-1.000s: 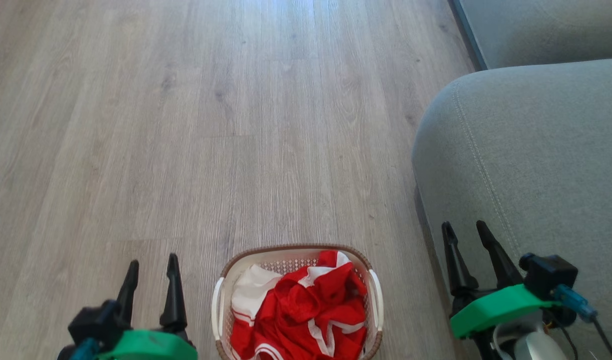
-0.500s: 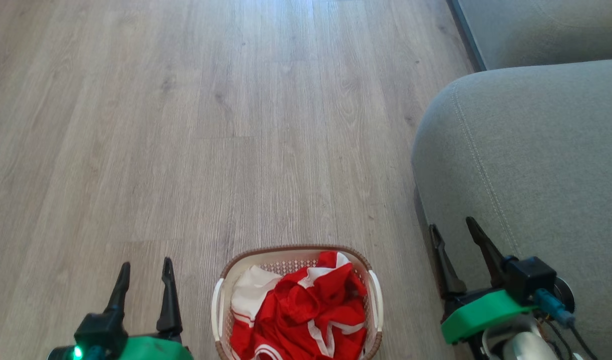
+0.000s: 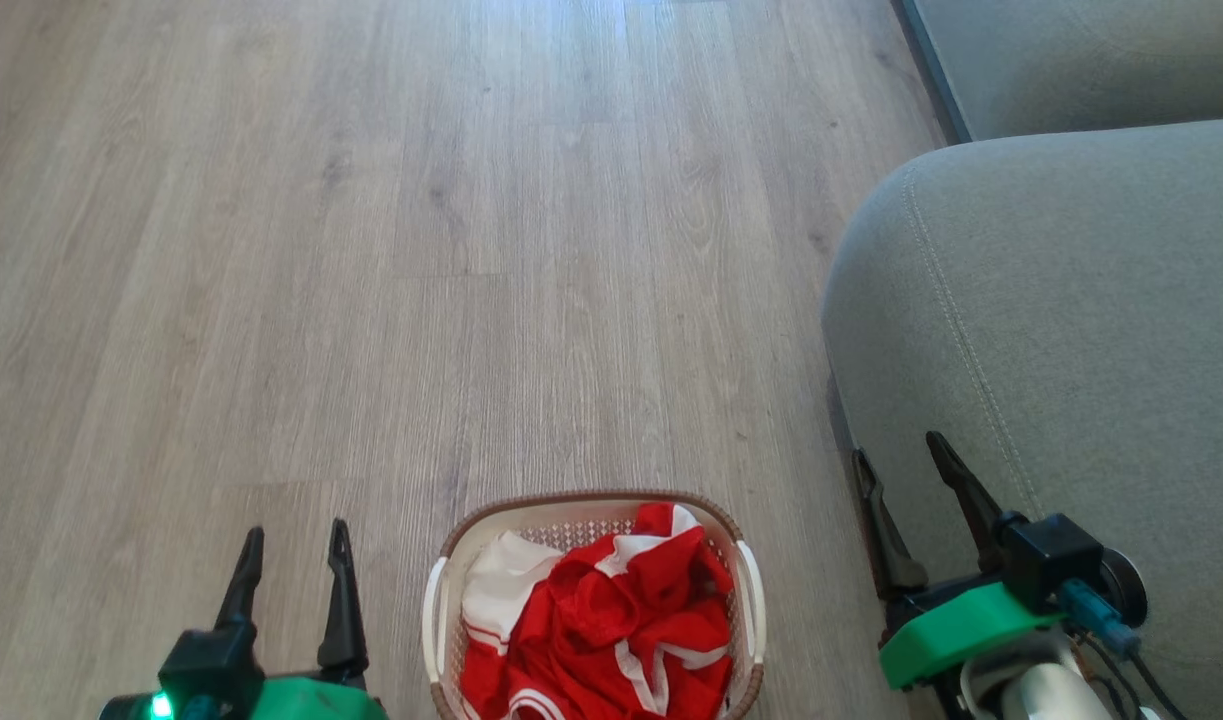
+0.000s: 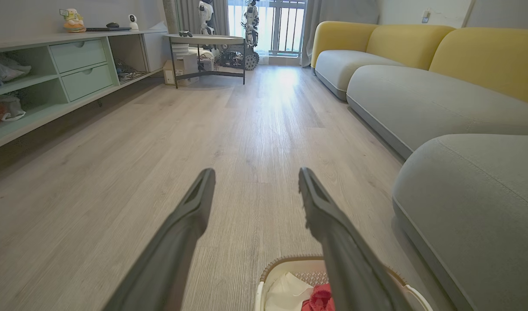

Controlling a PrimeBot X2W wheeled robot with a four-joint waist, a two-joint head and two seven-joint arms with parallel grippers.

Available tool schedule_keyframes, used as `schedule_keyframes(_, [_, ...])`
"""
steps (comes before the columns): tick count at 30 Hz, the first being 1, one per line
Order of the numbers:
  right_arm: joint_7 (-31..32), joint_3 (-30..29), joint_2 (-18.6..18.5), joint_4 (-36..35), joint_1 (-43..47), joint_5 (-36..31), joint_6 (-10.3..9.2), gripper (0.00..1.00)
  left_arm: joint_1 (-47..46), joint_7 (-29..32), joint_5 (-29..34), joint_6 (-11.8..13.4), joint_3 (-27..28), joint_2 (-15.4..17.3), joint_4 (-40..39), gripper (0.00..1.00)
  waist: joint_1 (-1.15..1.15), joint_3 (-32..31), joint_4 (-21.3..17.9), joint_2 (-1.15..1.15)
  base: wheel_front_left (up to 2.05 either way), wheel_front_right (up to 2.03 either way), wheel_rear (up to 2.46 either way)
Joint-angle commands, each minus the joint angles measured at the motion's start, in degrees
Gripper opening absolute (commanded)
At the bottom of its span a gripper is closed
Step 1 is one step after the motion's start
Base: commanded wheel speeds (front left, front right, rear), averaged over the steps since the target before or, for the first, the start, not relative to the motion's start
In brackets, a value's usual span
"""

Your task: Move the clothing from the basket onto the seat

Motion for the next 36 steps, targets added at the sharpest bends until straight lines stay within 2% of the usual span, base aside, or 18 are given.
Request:
schedule_keyframes(1, [-0.77,1.33,-0.68,-2.16,-1.43,-0.49,-0.01,1.0,-1.27,-0.73,-0.32,0.5,1.25,0.34,-1.64,1.0,0.0,0.0,0.01,0.0,0.0,0.0,0.0])
schedule_keyframes(27, [-0.77,0.35,-0.68,-2.93,-1.74,-0.6,-0.01,1.0,-1.97,-0.73,-0.26,0.01,0.85,0.34,-1.4,1.0,0.0,2.43,0.06,0.0,0.0,0.0,0.0])
schedule_keyframes(36, [-0.77,-4.22,-0.68,-6.58,-5.09,-1.73,-0.01,1.0,-8.34,-0.73,1.69,-2.15,-1.84,0.34,0.52,1.0,0.0,10.83,0.5,0.0,0.0,0.0,0.0])
